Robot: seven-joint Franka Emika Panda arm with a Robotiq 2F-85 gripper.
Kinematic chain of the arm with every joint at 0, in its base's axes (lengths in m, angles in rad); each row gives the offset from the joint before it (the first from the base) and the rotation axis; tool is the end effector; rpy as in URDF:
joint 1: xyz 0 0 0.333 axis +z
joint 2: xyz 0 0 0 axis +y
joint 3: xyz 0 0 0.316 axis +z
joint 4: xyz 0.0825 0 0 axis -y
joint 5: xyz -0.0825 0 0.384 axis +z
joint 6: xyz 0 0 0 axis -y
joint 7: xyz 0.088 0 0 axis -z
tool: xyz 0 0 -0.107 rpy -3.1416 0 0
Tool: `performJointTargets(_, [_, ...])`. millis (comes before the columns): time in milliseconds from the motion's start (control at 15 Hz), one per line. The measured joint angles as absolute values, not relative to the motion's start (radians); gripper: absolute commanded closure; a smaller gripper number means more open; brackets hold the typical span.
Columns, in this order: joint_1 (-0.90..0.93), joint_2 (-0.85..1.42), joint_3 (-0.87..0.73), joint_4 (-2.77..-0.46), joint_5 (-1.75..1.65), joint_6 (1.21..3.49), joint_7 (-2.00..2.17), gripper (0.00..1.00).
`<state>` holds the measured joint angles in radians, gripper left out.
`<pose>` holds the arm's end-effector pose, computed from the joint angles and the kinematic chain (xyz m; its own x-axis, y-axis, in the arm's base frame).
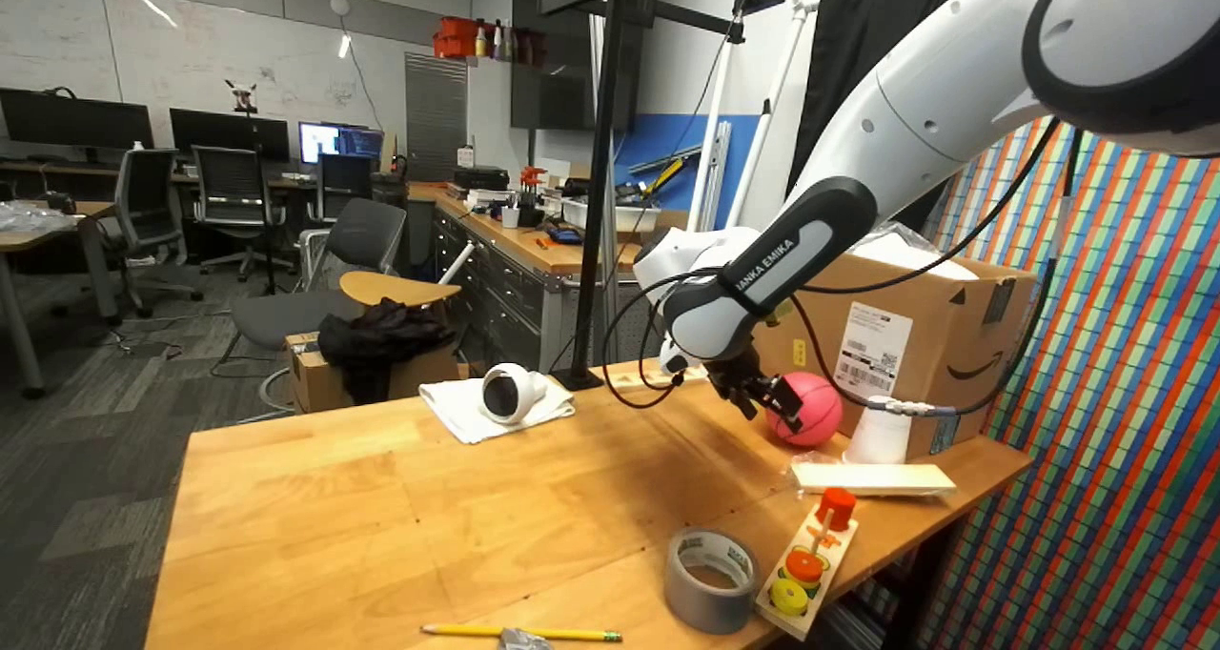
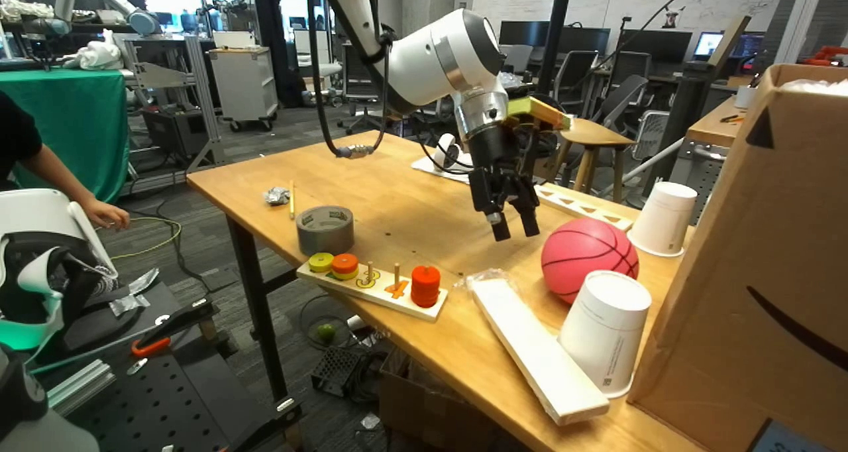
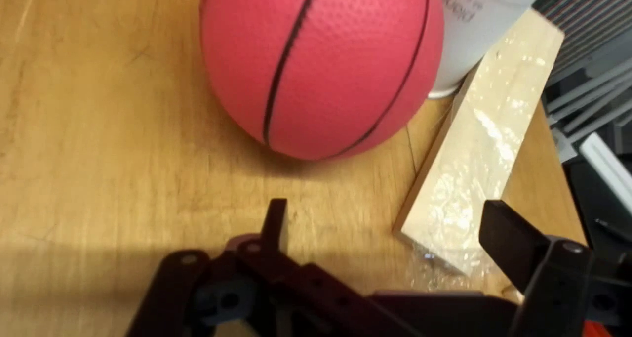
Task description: Move the basketball to the right.
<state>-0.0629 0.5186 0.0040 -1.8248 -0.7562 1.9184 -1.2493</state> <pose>0.6064 -0.0844 0.2375 -0.1412 0.7750 -0.6160 0.9521 -0.0642 -0.2990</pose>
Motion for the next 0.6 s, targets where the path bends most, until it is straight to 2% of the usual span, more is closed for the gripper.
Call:
performJointTargets(333, [-0.071,0.585,-0.047,-1.740,-0.890,1.755,-1.372,0.00])
performJointTargets(600, [-0.097,0.621,-0.054,-1.693,-0.898,1.713,-1.435,0.00])
